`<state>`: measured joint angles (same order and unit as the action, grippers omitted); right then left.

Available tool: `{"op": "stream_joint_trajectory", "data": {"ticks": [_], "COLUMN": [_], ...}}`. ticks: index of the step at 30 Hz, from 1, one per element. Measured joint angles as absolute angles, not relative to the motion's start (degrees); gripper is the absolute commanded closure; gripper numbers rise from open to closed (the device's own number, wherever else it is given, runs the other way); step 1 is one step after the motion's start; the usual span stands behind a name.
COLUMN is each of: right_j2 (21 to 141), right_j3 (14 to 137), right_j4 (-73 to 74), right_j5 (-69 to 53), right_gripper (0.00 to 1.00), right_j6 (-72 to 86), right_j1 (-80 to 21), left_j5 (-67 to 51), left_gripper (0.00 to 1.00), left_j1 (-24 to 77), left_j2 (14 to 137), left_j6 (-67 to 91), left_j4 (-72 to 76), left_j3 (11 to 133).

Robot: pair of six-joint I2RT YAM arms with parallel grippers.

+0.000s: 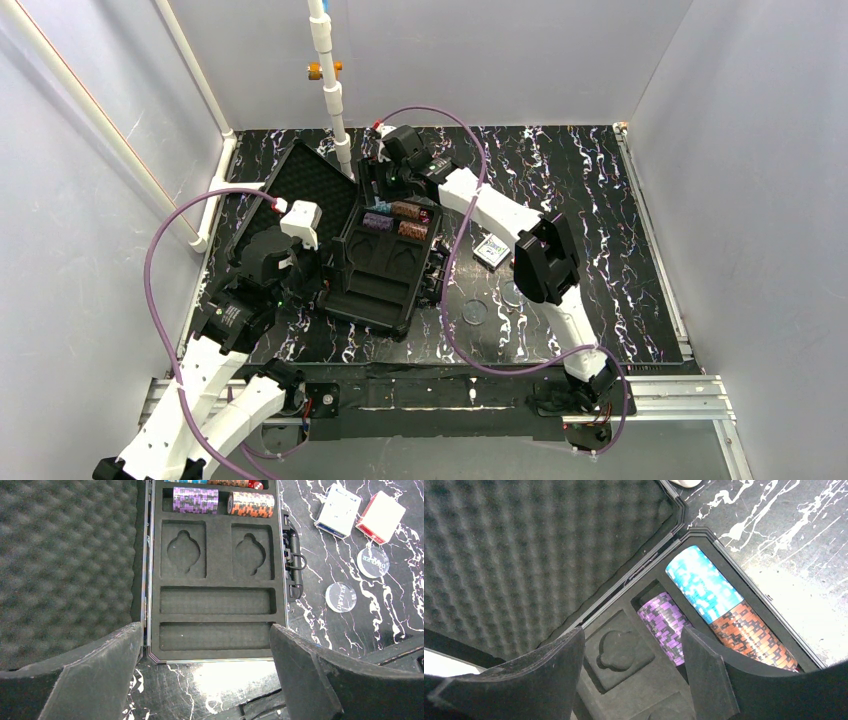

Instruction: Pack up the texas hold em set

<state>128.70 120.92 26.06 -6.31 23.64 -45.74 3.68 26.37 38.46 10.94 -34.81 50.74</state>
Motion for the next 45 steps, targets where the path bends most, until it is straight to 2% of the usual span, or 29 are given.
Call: {"op": "stream_joint_trajectory", "data": {"ticks": [3,8,25,36,45], "right_j2": [127.9,126.8,126.5,127.9,130.5], "right_j3": [119.5,117.1,110.0,111.9,115.1], "right_j4": [26.4,26.8,26.9,25.5,24.2], "right_j5": [-5.9,-5.5,-3.3,-6.1,-8.3], "right_gripper": [0.30,0.47,0.50,0.52,0.50], "right_j6": [23.4,23.0,23.8,25.0,26.2], "right_j1": [-45.8,-45.8,-46.3,-46.2,-46.2], "left_j5": [3.7,3.7,3.7,3.7,3.7], "left_gripper": [0.01,0.01,0.01,0.01,0.01], "left_j1": [26.4,26.4,26.4,26.4,26.4], "left_j2": [38.5,38.5,38.6,39.3,40.1], "left_j6": [10.9,10.9,10.9,10.9,10.9], "left_j4": [-34.8,-34.8,-34.8,-34.8,-34.8], "left_j3": [50.7,50.7,50.7,50.7,50.7]}}
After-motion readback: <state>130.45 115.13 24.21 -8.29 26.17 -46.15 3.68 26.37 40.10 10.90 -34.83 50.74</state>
